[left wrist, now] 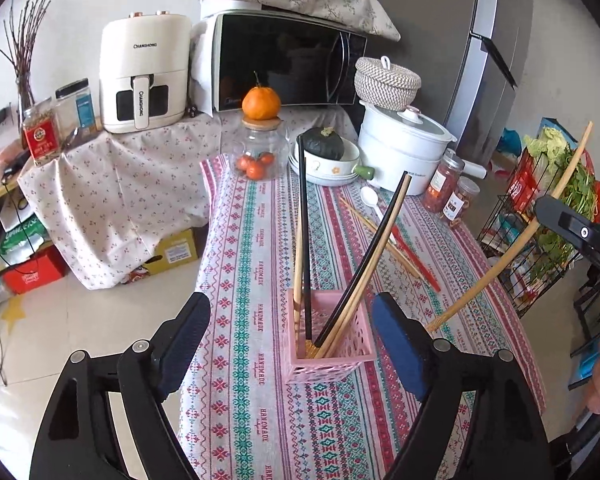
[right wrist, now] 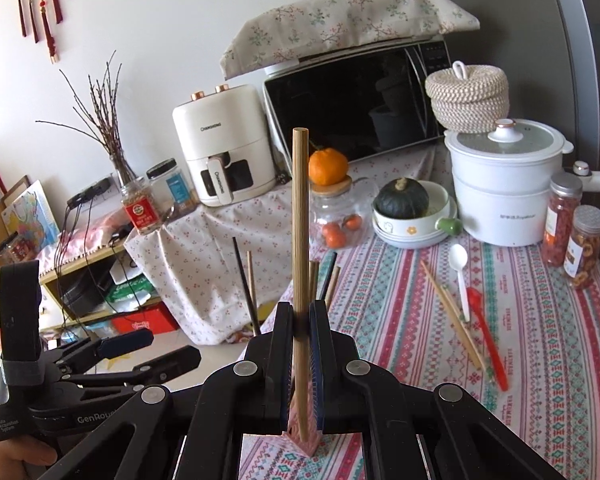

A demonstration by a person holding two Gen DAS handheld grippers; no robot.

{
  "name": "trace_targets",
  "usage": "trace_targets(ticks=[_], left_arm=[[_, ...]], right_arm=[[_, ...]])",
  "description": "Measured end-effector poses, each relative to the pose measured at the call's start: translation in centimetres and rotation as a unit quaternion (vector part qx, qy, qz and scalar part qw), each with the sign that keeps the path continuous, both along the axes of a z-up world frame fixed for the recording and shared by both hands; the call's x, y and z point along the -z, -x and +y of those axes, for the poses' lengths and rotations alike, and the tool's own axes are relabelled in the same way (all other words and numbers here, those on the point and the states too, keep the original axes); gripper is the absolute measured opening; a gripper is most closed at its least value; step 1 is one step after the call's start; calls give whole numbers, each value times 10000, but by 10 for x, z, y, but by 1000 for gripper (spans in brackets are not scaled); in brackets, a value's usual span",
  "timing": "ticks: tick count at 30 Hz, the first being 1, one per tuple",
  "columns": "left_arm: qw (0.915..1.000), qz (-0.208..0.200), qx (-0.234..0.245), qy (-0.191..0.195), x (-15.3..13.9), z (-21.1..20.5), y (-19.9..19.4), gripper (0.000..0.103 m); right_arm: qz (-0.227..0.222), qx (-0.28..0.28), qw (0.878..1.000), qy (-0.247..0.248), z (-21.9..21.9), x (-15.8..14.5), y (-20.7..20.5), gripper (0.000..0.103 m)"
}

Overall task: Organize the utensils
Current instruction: 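Lower the wooden chopstick into the pink basket and open the right tool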

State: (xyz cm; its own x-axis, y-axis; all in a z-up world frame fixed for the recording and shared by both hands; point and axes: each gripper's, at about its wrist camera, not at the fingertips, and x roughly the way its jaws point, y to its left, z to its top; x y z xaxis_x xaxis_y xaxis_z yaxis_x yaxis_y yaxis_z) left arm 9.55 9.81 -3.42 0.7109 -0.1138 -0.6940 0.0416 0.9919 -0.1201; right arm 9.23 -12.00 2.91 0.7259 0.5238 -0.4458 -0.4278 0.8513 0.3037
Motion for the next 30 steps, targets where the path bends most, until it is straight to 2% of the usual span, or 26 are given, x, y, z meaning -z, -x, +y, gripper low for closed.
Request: trace_targets(ticks=[7,12,20,30], left_arm=[[9989,428,44,-209,24,12,7,88],[9978,617,74,-250,33,18,6,88],[9975,670,80,-191,34,22,7,88],[9975,672,127,-193,33,20,9,88]], right_arm=[[34,-67,9999,-102,20,5,-15,6],[200,-110,9997,-71,36,20,-29,6],[662,-223,9976,31,62,52,-49,7],[835,-214,9962,107,68,65,-58,11]])
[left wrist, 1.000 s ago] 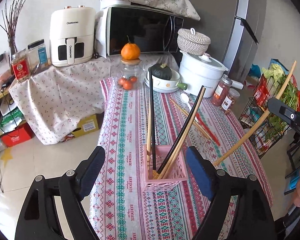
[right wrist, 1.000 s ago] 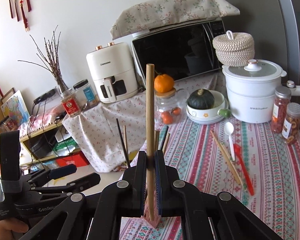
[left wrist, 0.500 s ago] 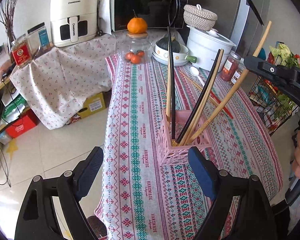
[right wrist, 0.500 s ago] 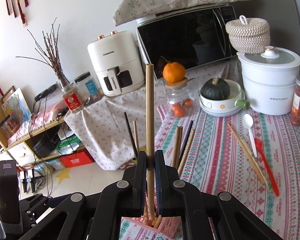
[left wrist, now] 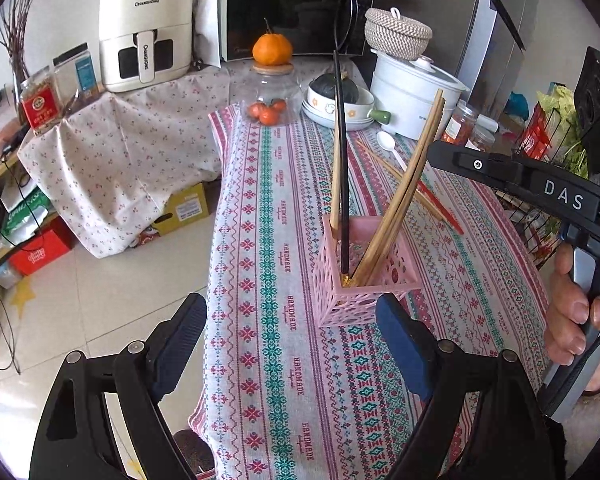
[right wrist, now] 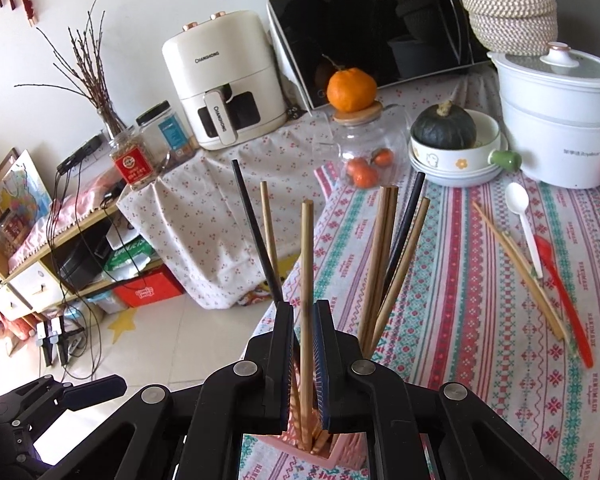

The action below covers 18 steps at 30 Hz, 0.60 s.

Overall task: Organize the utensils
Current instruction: 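Lower the wooden chopstick into the pink basket and open the right tool, then move both tools back toward the chopsticks lying beside the white spoon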

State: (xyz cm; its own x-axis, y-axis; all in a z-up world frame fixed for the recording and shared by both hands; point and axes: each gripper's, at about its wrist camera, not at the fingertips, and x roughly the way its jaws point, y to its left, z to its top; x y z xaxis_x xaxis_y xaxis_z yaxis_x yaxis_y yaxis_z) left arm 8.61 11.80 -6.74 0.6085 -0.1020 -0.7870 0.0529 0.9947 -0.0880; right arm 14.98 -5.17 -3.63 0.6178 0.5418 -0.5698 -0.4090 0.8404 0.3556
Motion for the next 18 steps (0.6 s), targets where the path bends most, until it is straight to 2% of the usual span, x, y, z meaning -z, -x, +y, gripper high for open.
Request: trace_targets(ticks=[1,2,3,5,8,12,18], left_arm=[[10000,-10,-2,3,0,0,0,88],[10000,-21,2,14,-1,0,1,88],[10000,-32,2,25,-2,0,1,88],[10000,-54,2,38,-3,-1,1,88],[9999,-81,10,61,-4,-2,3,88],[9999,-132,26,85,-7,-5,5,88],[9996,-237,66,161,-14,-11,9,88]], right_arm=[[0,5,10000,-10,-1,-1,0,13],[-21,18,10000,-23,-3,-3,0,19],[-53,36,10000,-43,-4,-5,2,30],[-143,68,9998,-104,-8,-10,5,46],[-252,28,9995,-187,-15,-21,10,56],[-477,37,9983,-330,-28,-36,20,75],[-774,142,9968,-130,-44,-50,35,91]])
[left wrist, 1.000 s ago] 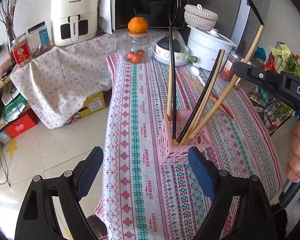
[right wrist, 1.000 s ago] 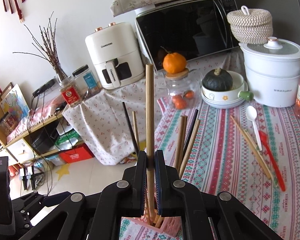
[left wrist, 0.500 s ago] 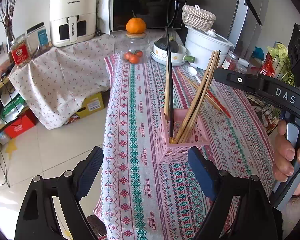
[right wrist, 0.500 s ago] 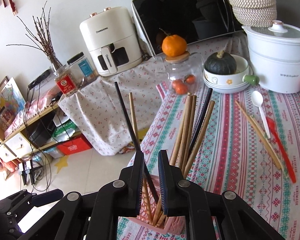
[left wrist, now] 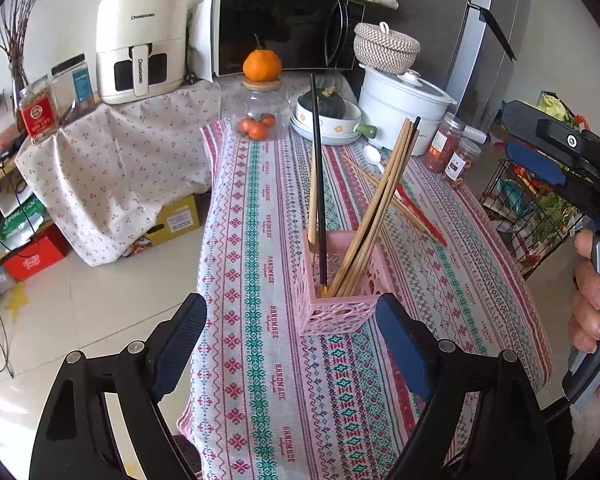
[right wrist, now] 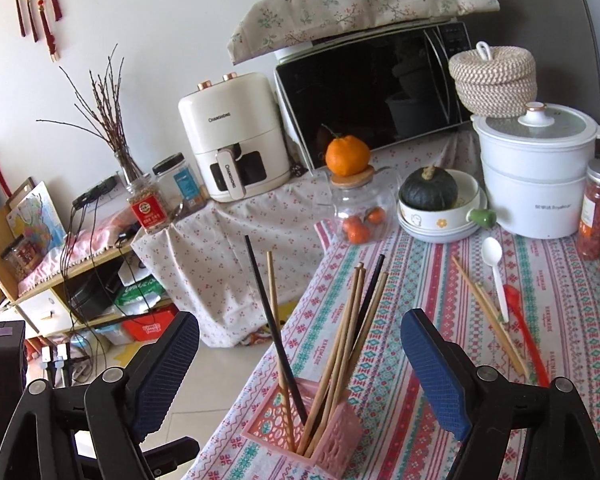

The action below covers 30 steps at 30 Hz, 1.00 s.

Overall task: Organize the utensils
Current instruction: 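Move both tools back toward the chopsticks lying beside the white spoon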

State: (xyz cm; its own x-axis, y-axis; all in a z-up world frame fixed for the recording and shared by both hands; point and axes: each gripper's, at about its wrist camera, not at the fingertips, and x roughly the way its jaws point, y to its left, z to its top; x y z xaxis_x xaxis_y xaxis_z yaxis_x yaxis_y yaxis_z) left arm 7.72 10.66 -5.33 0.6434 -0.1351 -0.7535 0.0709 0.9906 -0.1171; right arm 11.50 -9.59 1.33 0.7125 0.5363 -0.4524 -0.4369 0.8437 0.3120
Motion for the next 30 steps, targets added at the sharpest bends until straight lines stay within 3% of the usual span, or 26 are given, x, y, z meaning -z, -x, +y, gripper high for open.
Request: trace_targets(ticks=[8,22,30], left_arm=[[9995,-257,153,100,-17,-21,8,88],[9959,-627,623,171,-41,-82,19,91],[9941,-573,915,112,-39,-131,11,91]], right_arm=[[-74,430,9982,410,-30,2,10,103],[149,1061,9912,772,-97,9,22,103],[406,1578,9831,833,-152,17,23,103]])
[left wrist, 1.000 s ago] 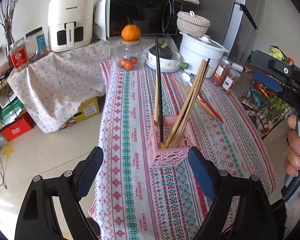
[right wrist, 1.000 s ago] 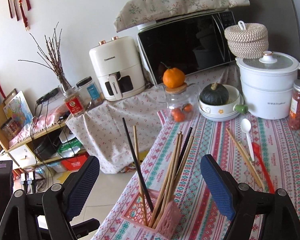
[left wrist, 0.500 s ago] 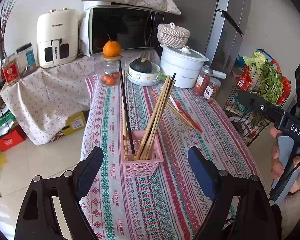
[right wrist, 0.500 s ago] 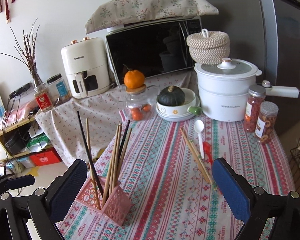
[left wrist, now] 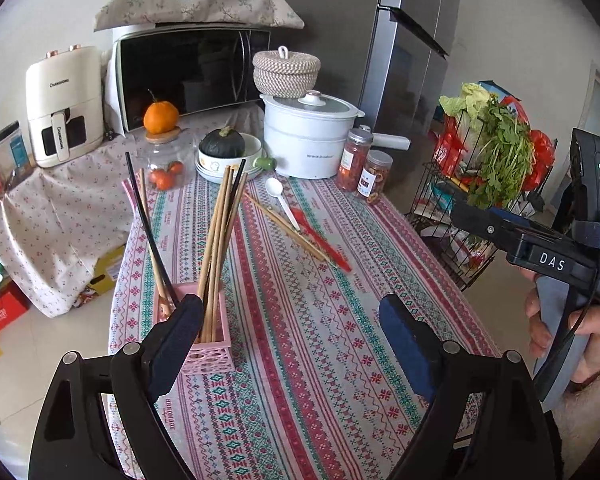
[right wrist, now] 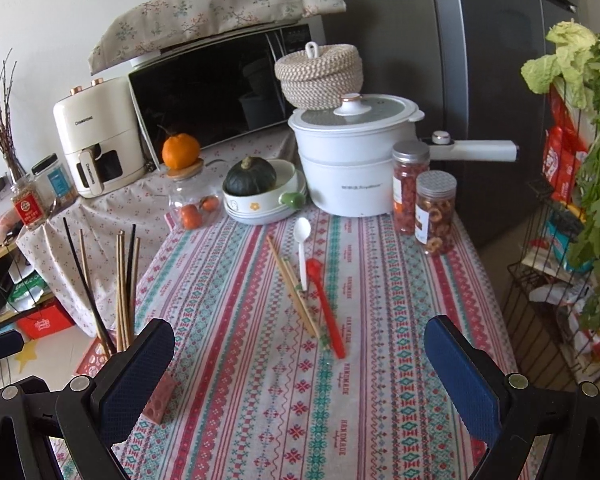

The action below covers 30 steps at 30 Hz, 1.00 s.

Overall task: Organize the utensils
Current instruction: 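Move both tools back toward the chopsticks lying beside the white spoon, then grasp a wooden chopstick beside the white spoon with the left tool and lift it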

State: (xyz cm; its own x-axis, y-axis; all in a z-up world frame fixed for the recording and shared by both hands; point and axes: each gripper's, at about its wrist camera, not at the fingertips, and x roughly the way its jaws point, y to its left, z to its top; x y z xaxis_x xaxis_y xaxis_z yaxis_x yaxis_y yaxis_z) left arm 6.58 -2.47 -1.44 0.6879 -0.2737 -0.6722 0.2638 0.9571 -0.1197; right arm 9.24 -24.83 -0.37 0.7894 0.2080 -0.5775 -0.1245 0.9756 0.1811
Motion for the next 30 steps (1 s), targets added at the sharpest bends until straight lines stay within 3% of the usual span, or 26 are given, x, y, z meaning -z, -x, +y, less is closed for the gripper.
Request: trace_targets(ticks=[11,16,19,24,27,30], left_arm=[[9974,568,208,-402,38,-90,-43,91],[9953,850,24,-471,64,-125,-88,90],[9932,1054,-178,-462,81,-134,-126,77],[9864,1476,-691,-197,109,-125,-200,40],[9795,1636,-1171,92,124,-111,-243,29],[9713,1708,-1632,285,136,-95,-279,24]], right_arm=[[766,321,9965,119,-65,28,-22,103],[1076,523,9927,176,-90,47,-35,103],[1251,617,9901,144,-103,59,-42,103],[1413,721,9872,-176,-122,72,-53,103],[1528,782,9844,-382,-130,80,-62,103],[1611,808,9822,-526,-133,86,-69,103]])
